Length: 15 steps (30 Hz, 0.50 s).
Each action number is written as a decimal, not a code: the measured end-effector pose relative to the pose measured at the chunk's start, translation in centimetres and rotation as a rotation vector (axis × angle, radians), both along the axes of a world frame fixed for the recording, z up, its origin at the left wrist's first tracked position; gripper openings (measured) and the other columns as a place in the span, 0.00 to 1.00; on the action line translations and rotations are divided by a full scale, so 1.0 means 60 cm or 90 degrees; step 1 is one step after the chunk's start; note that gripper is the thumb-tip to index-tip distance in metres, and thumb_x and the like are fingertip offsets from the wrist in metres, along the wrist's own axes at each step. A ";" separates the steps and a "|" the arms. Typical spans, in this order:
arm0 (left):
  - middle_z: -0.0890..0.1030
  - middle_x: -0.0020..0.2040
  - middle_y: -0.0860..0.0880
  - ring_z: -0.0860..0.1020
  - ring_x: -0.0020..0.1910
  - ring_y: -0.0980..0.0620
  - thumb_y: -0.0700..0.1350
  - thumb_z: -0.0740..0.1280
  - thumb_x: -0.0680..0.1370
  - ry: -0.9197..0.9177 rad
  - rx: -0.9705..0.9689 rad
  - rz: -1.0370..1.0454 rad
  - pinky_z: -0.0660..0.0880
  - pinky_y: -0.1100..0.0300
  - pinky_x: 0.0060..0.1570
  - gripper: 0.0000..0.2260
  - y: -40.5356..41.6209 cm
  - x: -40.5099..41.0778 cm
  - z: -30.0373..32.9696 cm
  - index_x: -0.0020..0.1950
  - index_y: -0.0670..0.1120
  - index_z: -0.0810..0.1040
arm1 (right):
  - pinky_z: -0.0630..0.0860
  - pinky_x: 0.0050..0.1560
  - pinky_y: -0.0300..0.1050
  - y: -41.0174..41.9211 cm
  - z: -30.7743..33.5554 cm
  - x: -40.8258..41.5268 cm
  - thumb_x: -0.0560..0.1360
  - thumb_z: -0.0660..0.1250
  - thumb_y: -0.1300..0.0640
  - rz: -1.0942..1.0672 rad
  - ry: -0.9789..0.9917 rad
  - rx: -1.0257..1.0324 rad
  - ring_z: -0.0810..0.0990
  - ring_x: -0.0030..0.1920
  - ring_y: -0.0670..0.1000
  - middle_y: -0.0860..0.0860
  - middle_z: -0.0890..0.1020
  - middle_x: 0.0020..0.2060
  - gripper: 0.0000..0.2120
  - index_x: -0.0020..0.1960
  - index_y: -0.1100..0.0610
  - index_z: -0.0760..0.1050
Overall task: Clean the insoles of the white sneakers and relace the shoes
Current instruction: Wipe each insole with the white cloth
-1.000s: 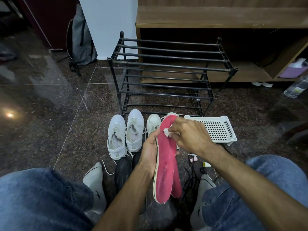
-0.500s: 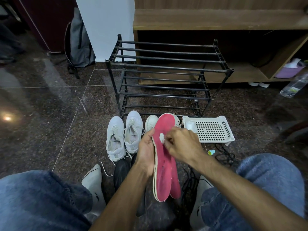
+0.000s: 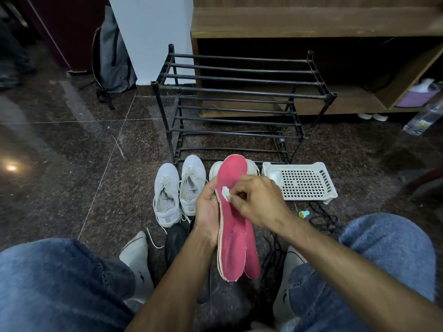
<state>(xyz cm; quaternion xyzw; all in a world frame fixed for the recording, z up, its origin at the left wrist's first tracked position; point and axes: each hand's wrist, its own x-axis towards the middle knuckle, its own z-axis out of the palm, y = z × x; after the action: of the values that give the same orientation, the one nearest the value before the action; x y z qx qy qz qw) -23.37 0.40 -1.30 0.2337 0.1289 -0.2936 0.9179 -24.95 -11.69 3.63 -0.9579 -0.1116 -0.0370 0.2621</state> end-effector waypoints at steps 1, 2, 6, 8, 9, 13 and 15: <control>0.83 0.45 0.42 0.82 0.44 0.46 0.52 0.61 0.75 -0.004 -0.004 0.012 0.79 0.54 0.49 0.18 0.005 0.004 0.001 0.50 0.39 0.83 | 0.77 0.41 0.49 0.002 -0.003 -0.013 0.72 0.69 0.56 0.043 -0.002 0.026 0.78 0.38 0.49 0.44 0.80 0.36 0.05 0.40 0.52 0.83; 0.82 0.44 0.42 0.82 0.43 0.45 0.52 0.63 0.74 0.001 0.011 0.018 0.80 0.54 0.47 0.18 0.009 0.009 0.001 0.49 0.39 0.82 | 0.76 0.37 0.48 0.006 -0.005 -0.031 0.71 0.68 0.57 0.085 -0.008 0.037 0.77 0.35 0.47 0.43 0.78 0.34 0.06 0.37 0.52 0.82; 0.79 0.47 0.41 0.77 0.46 0.45 0.54 0.68 0.71 0.016 0.042 -0.010 0.76 0.52 0.50 0.20 0.009 0.015 -0.007 0.53 0.39 0.80 | 0.73 0.29 0.45 0.009 -0.009 -0.068 0.71 0.63 0.53 0.148 -0.031 0.028 0.76 0.32 0.46 0.43 0.77 0.34 0.10 0.36 0.52 0.81; 0.82 0.43 0.41 0.81 0.42 0.45 0.54 0.63 0.75 0.020 0.013 0.008 0.79 0.54 0.47 0.19 0.004 0.014 -0.008 0.47 0.39 0.83 | 0.75 0.31 0.47 0.005 -0.010 -0.049 0.72 0.62 0.50 0.114 -0.056 0.004 0.78 0.34 0.49 0.43 0.78 0.36 0.11 0.38 0.51 0.81; 0.83 0.43 0.42 0.82 0.42 0.46 0.53 0.61 0.76 0.018 0.003 0.019 0.80 0.54 0.47 0.20 0.001 0.013 -0.006 0.47 0.39 0.84 | 0.76 0.33 0.49 0.004 -0.007 -0.035 0.72 0.62 0.50 0.080 -0.062 -0.008 0.79 0.36 0.51 0.44 0.78 0.37 0.11 0.39 0.51 0.81; 0.82 0.50 0.44 0.80 0.51 0.47 0.52 0.60 0.76 0.001 -0.007 0.015 0.74 0.54 0.60 0.19 -0.007 0.010 -0.001 0.55 0.39 0.80 | 0.77 0.43 0.51 0.005 -0.002 0.007 0.72 0.68 0.54 -0.029 -0.040 0.006 0.80 0.41 0.55 0.46 0.81 0.40 0.05 0.42 0.51 0.83; 0.83 0.46 0.43 0.81 0.46 0.46 0.52 0.60 0.75 -0.012 -0.009 0.032 0.78 0.54 0.53 0.19 0.004 0.018 -0.001 0.51 0.39 0.82 | 0.77 0.41 0.51 0.013 -0.006 0.000 0.71 0.69 0.56 0.019 -0.032 0.058 0.79 0.38 0.51 0.43 0.79 0.36 0.04 0.40 0.52 0.83</control>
<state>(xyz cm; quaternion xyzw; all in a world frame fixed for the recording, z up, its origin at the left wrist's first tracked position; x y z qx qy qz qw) -22.29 0.63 -1.35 0.2269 0.1237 -0.2691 0.9278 -24.97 -10.92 3.28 -0.9419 -0.1309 -0.0624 0.3029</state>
